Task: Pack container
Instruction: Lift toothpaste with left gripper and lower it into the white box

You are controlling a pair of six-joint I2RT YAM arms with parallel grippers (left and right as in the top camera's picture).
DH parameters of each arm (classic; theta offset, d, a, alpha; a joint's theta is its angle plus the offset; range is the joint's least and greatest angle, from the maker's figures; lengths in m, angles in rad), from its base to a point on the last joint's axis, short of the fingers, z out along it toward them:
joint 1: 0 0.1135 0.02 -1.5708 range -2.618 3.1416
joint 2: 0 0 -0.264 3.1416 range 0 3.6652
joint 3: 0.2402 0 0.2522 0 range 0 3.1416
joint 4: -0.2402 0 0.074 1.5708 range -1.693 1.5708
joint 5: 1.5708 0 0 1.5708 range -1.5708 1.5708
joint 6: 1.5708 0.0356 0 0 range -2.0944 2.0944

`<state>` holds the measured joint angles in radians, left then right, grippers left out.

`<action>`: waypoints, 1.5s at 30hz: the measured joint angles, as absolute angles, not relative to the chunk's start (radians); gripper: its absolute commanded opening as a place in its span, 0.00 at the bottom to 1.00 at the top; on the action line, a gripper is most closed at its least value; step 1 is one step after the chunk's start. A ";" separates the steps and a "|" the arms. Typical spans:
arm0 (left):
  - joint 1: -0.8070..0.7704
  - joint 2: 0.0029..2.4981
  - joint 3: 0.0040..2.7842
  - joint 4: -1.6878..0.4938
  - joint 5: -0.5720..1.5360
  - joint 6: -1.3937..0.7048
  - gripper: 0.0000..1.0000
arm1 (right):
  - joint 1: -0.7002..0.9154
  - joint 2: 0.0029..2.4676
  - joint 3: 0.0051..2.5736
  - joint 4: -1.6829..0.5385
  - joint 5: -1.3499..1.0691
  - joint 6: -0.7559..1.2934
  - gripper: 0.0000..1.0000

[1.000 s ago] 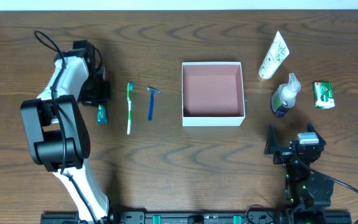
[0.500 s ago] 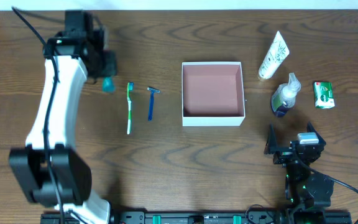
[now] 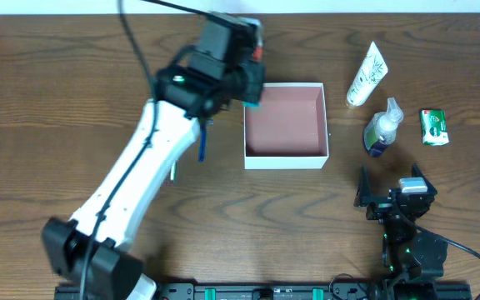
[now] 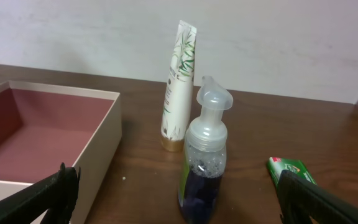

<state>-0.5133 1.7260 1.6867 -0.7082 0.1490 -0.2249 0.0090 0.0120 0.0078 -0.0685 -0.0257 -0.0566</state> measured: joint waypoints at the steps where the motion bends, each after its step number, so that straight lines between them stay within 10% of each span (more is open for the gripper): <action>1: -0.522 1.742 1.687 -0.707 0.145 -0.242 0.12 | 0.009 0.012 0.008 -0.068 -0.026 -0.057 0.99; 20: -0.612 2.069 1.681 -0.759 -0.001 -0.482 0.13 | 0.009 0.012 0.008 -0.068 -0.026 -0.057 0.99; 45: -0.609 2.041 1.792 -0.774 -0.068 -0.396 0.37 | 0.009 0.012 0.008 -0.068 -0.025 -0.057 0.99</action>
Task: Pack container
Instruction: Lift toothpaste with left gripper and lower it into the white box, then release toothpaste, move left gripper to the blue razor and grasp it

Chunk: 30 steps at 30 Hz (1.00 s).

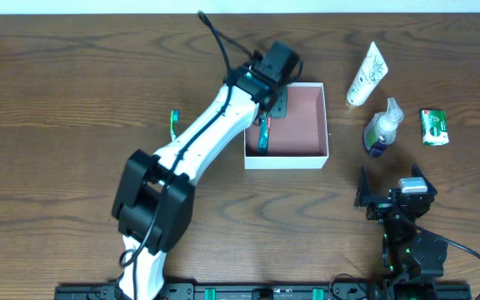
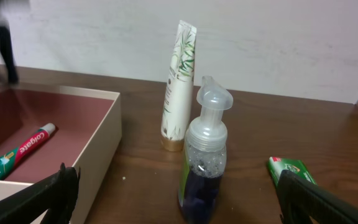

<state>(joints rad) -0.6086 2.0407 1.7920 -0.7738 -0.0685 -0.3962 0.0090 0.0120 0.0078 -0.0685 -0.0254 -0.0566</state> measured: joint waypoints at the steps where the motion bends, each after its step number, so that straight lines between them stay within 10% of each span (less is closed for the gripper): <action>1: -0.607 2.019 1.822 -0.795 -0.088 -0.383 0.37 | 0.009 0.012 0.008 -0.068 -0.025 -0.057 0.99; 10: -0.420 1.778 1.894 -1.125 -0.213 -0.327 0.38 | 0.009 0.012 0.008 -0.068 -0.026 -0.057 0.99; 30: -0.329 2.075 1.662 -1.022 -0.009 -0.228 0.39 | 0.009 0.012 0.008 -0.068 -0.026 -0.057 0.99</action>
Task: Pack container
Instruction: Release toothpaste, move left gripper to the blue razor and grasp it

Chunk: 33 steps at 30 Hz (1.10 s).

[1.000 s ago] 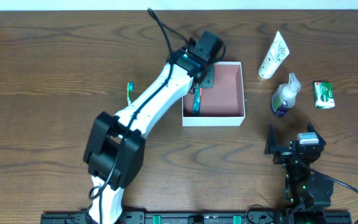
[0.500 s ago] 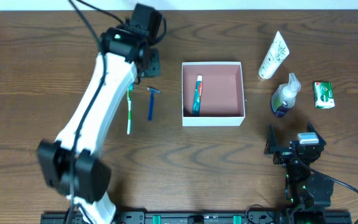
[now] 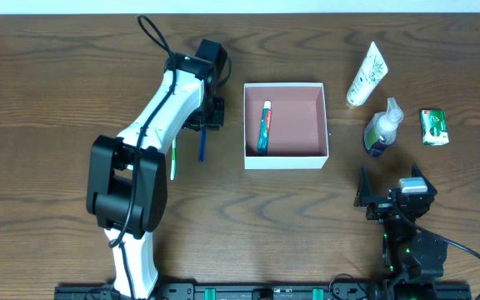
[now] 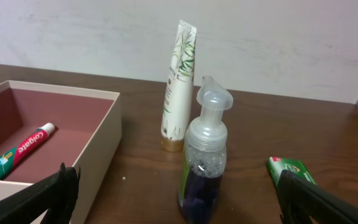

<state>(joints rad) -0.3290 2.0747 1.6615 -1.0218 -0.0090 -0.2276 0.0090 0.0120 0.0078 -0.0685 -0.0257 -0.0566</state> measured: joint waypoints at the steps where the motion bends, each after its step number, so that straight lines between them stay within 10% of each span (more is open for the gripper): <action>1: -0.329 2.080 1.662 -1.021 -0.007 -0.227 0.39 | 0.009 0.012 0.008 -0.068 -0.026 -0.057 0.99; 33: -0.278 2.142 1.522 -0.909 0.083 -0.148 0.39 | 0.009 0.012 0.008 -0.068 -0.026 -0.057 0.99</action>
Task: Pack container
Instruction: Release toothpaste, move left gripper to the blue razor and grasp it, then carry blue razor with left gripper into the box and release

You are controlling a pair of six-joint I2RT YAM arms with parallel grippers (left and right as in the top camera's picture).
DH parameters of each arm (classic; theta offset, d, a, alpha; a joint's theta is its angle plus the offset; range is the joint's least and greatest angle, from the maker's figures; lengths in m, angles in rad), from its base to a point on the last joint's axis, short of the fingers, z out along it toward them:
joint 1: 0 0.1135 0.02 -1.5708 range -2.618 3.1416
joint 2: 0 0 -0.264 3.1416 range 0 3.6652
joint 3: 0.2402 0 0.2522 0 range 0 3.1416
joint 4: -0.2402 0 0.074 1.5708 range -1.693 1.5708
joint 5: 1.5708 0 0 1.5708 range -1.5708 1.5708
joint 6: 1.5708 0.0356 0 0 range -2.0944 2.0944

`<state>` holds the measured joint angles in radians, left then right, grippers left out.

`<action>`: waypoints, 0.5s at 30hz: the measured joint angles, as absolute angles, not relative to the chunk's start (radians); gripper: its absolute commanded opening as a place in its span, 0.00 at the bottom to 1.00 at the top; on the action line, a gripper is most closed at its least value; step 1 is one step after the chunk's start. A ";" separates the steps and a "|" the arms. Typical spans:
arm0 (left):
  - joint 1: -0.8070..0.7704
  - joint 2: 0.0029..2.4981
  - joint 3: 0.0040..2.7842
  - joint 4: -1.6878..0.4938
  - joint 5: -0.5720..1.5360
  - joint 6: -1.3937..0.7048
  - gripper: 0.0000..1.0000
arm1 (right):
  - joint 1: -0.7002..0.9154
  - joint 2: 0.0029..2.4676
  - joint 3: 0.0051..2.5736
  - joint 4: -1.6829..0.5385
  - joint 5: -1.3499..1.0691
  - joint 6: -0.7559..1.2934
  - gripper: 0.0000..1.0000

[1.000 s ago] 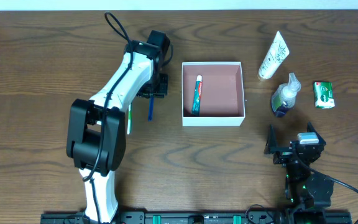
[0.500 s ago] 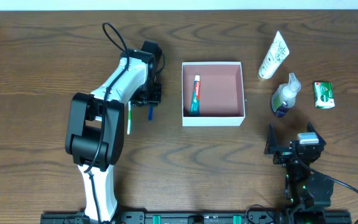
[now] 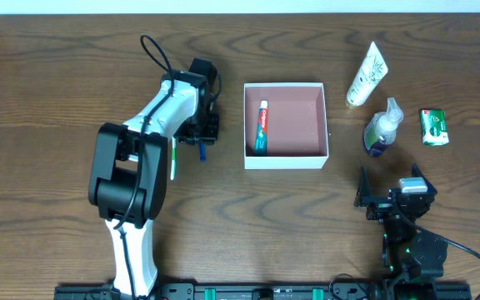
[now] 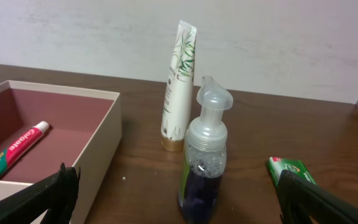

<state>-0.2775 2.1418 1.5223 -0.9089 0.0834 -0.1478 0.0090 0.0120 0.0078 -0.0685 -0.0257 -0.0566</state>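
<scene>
The white box point(image 3: 286, 160) with a pink inside stands mid-table, also shown in the right wrist view point(image 4: 98, 143). A red, white and green toothpaste tube point(image 3: 261, 127) lies along its left wall point(image 4: 12, 152). My left gripper point(image 3: 202, 133) is low over the table left of the box, open, its fingers either side of a blue stick-like item point(image 3: 202, 152). My right gripper point(image 3: 394, 193) rests open near the front right, facing a pump bottle point(image 4: 205, 162).
A green-and-white toothbrush point(image 3: 172, 158) lies left of the blue item. Right of the box are a white leaf-print tube point(image 3: 366, 73), the pump bottle point(image 3: 382, 129) and a green packet point(image 3: 433, 127).
My left gripper has come a little nearer and lower, now down over the blue item. The toothpaste in the box has shifted slightly toward the left wall. The right arm has not moved.
My left gripper hung by the empty box's left rim with something red and white in it. Then it was inside the box with the toothpaste lying below it. Then it was outside, left of the box, and now sits over the blue item.
</scene>
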 measured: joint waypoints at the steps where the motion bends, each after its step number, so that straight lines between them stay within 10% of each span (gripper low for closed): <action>1: -0.278 2.143 1.523 -0.907 0.085 -0.147 0.38 | 0.009 0.012 0.008 -0.068 -0.025 -0.057 0.99; 15: -0.278 2.143 1.542 -0.952 0.099 -0.134 0.06 | 0.009 0.012 0.008 -0.068 -0.025 -0.057 0.99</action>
